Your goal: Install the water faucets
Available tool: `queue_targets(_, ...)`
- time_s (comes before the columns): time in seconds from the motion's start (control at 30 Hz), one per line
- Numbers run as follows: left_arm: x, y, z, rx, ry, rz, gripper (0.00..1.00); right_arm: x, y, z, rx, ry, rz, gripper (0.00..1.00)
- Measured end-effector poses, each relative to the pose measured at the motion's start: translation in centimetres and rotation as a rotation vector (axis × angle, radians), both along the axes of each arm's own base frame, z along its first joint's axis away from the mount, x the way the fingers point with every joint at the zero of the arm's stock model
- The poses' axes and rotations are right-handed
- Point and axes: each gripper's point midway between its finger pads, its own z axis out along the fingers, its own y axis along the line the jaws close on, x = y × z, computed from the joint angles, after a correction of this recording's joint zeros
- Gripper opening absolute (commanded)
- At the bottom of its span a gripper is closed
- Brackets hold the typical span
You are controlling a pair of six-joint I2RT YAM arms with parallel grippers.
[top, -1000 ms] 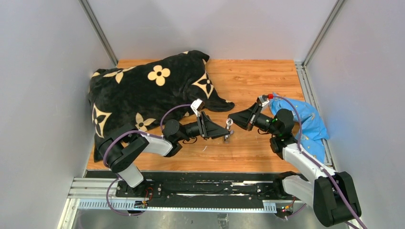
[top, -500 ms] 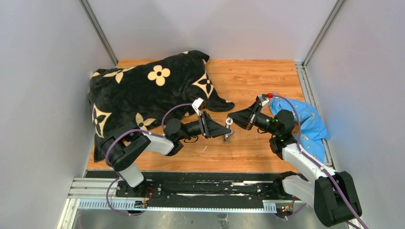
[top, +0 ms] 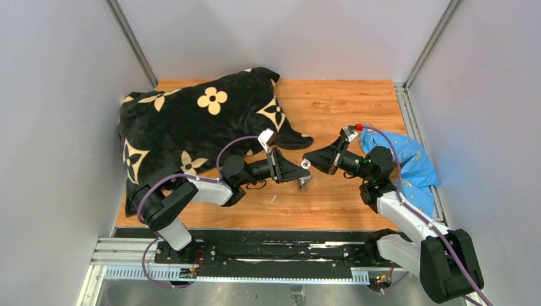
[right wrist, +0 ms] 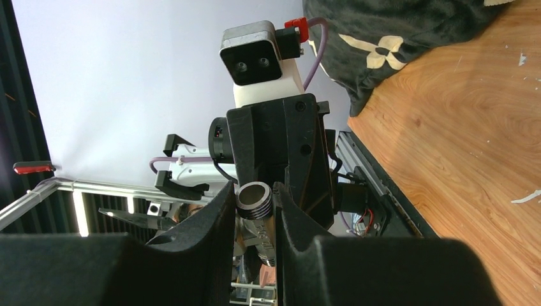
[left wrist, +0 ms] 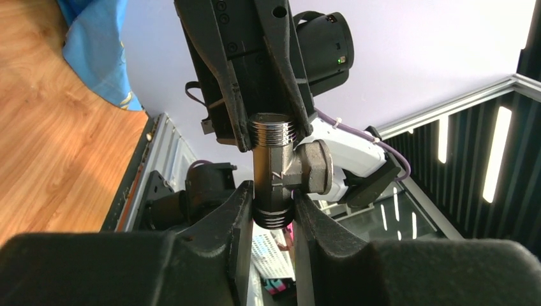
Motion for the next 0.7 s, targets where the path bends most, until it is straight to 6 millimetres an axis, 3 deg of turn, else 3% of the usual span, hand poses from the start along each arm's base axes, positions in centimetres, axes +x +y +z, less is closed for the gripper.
queue_targets(0.17, 0.0, 0.0, -0.1, 0.007, -0.005, 0.003, 0.02, 0.0, 0.0, 0.0, -0.001, -0.002, 0.0, 0.01)
queue_targets(0.23, 0.0, 0.0, -0.1, 0.007, -0.005, 0.002, 0.0, -0.1, 0.0, 0.0, -0.002, -0.003, 0.0, 0.01)
queue_targets(0.27, 0.0, 0.0, -0.1, 0.008, -0.007, 0.001, 0.0, -0.2, 0.0, 0.0, -0.004, -0.002, 0.0, 0.09)
queue_targets(0.37, -0.2, -0.1, -0.3, 0.029, -0.01, -0.002, 0.0, -0.4, -0.1, -0.2, -0.026, -0.001, -0.003, 0.52)
queue_targets(0.47, -0.2, 0.0, -0.8, 0.086, -0.017, 0.014, 0.0, -0.8, -0.3, -0.4, -0.091, -0.004, -0.005, 0.77)
queue_targets(0.57, -0.1, 0.5, -1.2, 0.176, -0.045, 0.056, 0.0, -1.2, -0.9, 0.8, -0.177, -0.059, -0.042, 0.86)
queue_targets(0.7, 0.8, 1.8, -0.8, 0.334, -0.137, 0.156, 0.0, -1.7, -2.1, 2.8, -0.276, -0.172, -0.112, 0.88)
